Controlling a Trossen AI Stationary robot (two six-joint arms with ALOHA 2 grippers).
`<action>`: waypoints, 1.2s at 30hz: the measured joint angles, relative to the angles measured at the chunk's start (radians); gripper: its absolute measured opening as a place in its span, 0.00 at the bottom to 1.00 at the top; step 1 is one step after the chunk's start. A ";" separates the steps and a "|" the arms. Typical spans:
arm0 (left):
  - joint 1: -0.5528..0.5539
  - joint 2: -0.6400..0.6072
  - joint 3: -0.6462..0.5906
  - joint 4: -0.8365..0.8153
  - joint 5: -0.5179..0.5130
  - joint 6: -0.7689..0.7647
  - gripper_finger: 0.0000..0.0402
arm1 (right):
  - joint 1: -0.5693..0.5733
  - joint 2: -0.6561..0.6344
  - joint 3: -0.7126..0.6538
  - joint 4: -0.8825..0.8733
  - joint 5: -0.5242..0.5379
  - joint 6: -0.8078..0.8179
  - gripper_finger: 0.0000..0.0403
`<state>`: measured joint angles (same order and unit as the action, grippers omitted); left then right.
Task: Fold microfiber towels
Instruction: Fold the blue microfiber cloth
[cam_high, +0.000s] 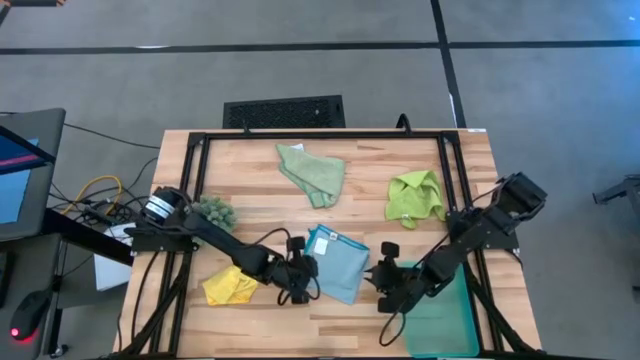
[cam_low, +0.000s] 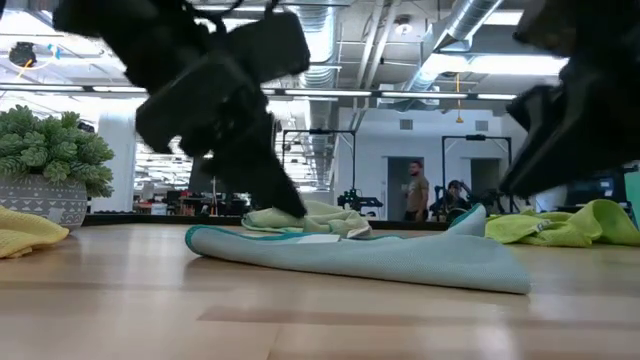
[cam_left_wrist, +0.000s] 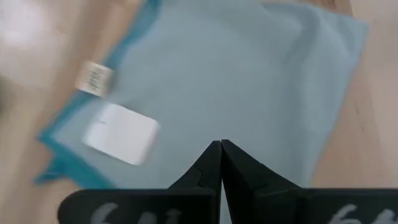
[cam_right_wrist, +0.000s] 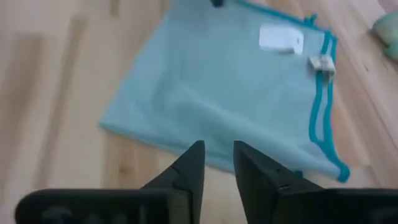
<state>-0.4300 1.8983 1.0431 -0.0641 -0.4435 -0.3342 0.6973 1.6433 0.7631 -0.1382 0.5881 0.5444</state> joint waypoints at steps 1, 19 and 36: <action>0.001 0.014 0.000 0.002 0.026 0.005 0.00 | -0.007 0.006 0.000 -0.012 -0.002 0.014 0.25; 0.016 -0.001 0.000 -0.051 -0.158 -0.084 0.00 | -0.072 0.014 -0.114 0.169 -0.076 0.023 0.17; -0.023 -0.005 0.093 -0.218 -0.305 -0.117 0.00 | -0.038 -0.091 -0.106 0.049 -0.212 0.070 0.16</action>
<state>-0.4530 1.8935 1.1362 -0.2821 -0.7482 -0.4511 0.6592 1.5527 0.6569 -0.0892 0.3762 0.6146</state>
